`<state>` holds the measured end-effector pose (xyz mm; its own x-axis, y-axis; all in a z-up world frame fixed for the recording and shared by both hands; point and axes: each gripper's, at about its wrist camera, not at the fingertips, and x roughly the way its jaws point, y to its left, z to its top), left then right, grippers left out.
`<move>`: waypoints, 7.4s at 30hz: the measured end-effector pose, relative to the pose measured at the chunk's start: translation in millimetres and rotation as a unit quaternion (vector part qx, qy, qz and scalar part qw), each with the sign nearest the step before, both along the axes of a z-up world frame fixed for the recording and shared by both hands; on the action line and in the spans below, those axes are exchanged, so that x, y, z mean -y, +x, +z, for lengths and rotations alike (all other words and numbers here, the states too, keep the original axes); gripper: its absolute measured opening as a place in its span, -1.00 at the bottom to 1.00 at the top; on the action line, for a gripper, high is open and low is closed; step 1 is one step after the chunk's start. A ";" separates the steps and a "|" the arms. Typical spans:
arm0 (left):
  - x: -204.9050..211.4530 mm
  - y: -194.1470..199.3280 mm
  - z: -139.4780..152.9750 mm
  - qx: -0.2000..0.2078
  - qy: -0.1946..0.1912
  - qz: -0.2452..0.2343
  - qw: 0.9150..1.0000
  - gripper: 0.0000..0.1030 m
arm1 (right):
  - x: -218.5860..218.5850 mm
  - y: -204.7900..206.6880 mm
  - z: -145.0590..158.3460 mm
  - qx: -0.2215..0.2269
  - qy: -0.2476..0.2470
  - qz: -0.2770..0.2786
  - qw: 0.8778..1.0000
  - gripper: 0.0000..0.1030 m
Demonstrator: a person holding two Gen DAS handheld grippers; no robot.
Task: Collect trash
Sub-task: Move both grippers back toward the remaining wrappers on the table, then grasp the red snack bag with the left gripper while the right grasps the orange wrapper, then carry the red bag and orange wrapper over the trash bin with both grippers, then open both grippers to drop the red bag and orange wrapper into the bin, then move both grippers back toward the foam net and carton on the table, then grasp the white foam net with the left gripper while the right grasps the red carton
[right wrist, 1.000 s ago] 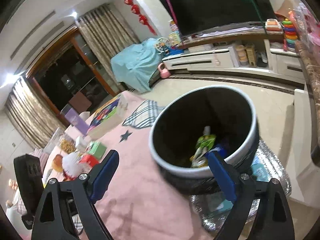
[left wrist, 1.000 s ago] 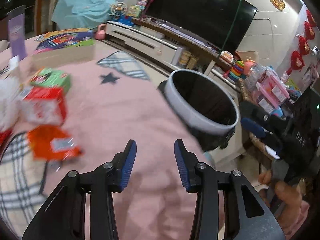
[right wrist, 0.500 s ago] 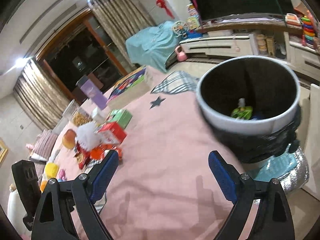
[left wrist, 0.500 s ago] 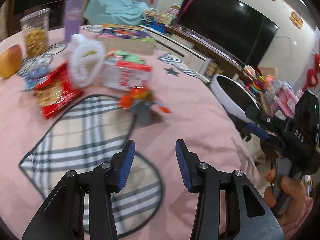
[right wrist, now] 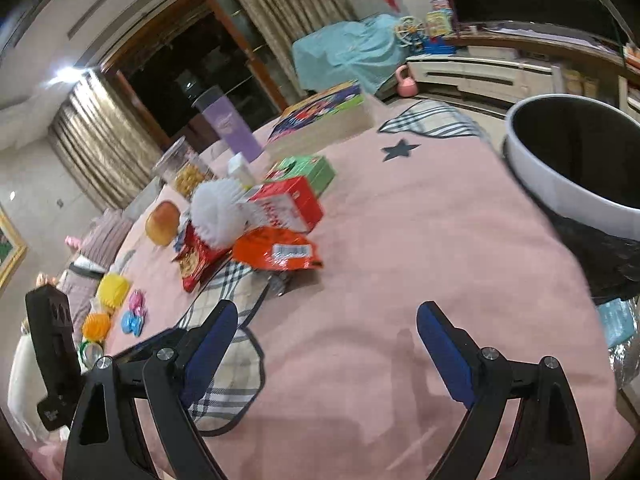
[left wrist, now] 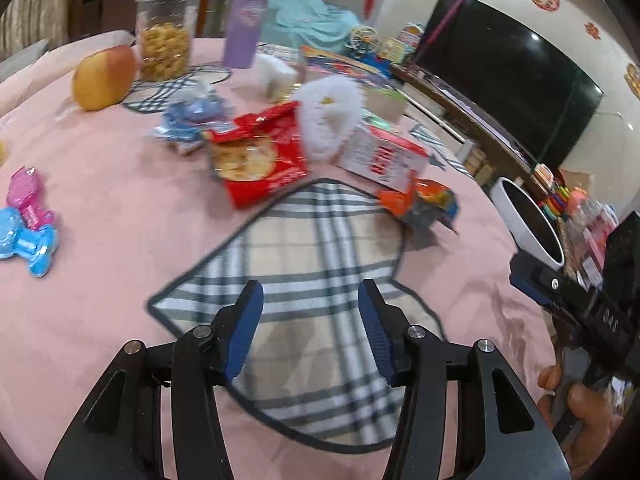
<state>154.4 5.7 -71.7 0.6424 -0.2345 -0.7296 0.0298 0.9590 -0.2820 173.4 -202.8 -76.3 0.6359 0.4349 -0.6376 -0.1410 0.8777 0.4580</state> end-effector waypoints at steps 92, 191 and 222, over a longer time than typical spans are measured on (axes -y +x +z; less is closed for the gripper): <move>192.8 31.3 41.8 0.039 -0.013 -0.237 0.971 -0.99 | 152.6 -31.2 10.1 0.031 0.017 -0.139 0.990 -0.61; 65.1 32.6 -1.7 -0.005 0.002 -0.056 0.998 0.37 | 72.7 -4.3 14.1 0.016 -0.002 -0.052 0.999 0.77; -9.4 41.1 -6.2 -0.011 0.000 0.013 1.000 0.39 | -13.3 51.3 -13.8 -0.001 -0.003 0.042 0.999 0.77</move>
